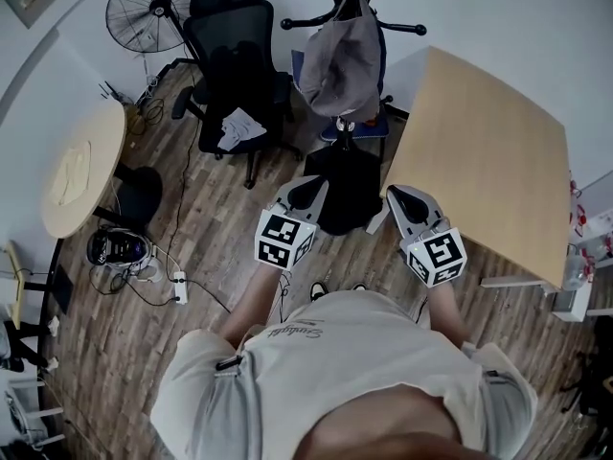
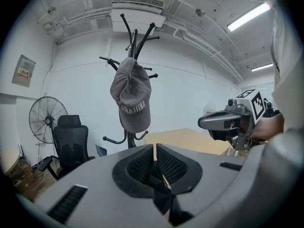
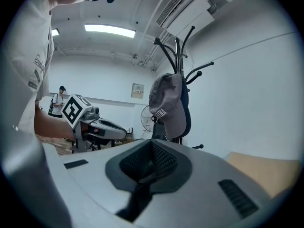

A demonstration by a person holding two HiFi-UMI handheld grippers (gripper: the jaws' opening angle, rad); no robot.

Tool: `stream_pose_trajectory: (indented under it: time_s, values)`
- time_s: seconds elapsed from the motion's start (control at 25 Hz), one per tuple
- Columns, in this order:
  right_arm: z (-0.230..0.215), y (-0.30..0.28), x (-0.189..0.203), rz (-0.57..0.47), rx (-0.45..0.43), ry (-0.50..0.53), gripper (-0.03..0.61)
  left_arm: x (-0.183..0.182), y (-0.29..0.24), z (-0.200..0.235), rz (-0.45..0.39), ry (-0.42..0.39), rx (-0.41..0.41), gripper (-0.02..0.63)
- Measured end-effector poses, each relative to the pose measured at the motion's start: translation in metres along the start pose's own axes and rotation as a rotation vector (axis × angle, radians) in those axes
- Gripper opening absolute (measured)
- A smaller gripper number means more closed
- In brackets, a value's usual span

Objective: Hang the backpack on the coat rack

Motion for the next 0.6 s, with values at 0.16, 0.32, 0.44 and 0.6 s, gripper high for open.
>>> stream_pose_trajectory:
  time_s: [0.16,0.32,0.44,0.6]
  values:
    - [0.002,-0.004,0.002,-0.005,-0.008,-0.001,-0.006,-0.004,0.002,0.003,-0.033,0.070,0.011,0.029]
    - [0.003,-0.006,0.007,0.003,-0.013,-0.007,-0.006,0.000,0.003,0.004,-0.025,0.042,0.012,0.029]
    - [0.004,-0.008,0.008,0.001,-0.007,-0.001,-0.006,0.002,0.004,0.005,-0.032,0.031,0.022,0.029]
    - [0.003,-0.020,0.005,-0.023,0.006,0.010,-0.006,-0.001,0.003,0.021,-0.075,0.004,0.043,0.029]
Point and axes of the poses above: the fingertips, and each gripper's own axes: y backward along the fingers, z to its left, x out of its underside, the point moved 9 cm from there along y, backward along the fingers, and after that the axes turned 12 degrees about -z, right-handed, at the moved point
